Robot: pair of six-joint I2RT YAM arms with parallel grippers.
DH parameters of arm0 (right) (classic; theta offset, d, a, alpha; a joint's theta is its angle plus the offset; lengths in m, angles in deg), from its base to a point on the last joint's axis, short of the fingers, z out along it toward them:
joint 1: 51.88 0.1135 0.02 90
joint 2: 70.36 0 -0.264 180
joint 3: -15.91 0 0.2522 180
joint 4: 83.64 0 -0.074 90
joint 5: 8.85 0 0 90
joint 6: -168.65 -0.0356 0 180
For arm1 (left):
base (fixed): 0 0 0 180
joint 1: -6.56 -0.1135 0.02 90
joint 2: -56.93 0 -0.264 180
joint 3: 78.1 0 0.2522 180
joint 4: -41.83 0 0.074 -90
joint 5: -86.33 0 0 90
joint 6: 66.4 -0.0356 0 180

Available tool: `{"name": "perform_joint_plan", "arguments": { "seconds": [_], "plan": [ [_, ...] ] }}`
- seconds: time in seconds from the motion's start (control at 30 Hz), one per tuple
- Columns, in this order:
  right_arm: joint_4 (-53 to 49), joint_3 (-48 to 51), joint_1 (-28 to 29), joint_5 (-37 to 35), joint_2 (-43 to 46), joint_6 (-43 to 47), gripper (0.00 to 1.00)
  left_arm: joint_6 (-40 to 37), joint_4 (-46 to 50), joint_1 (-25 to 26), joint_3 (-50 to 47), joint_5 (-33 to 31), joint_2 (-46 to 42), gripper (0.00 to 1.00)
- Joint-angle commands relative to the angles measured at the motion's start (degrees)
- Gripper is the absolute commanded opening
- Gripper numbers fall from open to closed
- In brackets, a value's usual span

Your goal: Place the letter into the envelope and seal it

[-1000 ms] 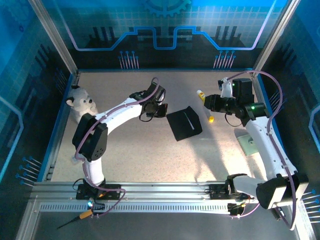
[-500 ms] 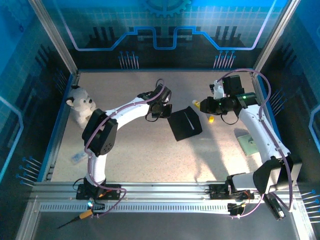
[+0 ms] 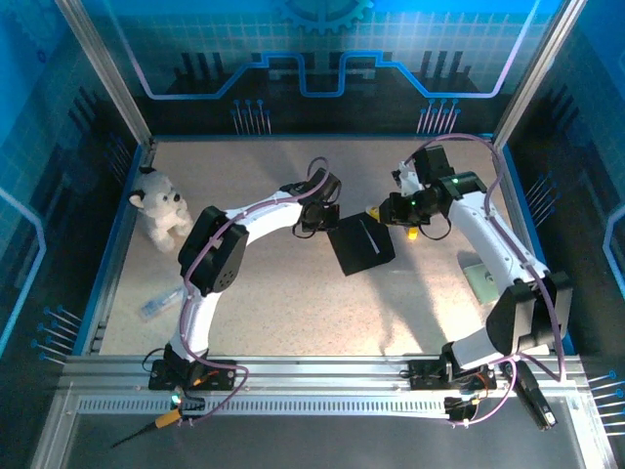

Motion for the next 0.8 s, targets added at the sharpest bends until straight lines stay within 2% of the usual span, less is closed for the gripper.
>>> {"name": "perform_joint_plan", "arguments": {
  "seconds": [0.0,0.4,0.77],
  "plan": [
    [-1.6,-2.7,1.3,-1.2,-2.0,1.8,0.15,1.2,0.7,-0.2,3.3,-1.5,2.5,0.00],
    [-7.2,-7.9,4.1,-2.9,-11.4,5.3,0.13,2.2,2.7,-1.5,2.6,-3.6,4.0,0.00],
    [-11.0,-11.2,5.4,-5.9,-17.1,6.8,0.12,2.8,2.8,-2.2,3.9,-1.8,6.7,0.00]
  ]
}}
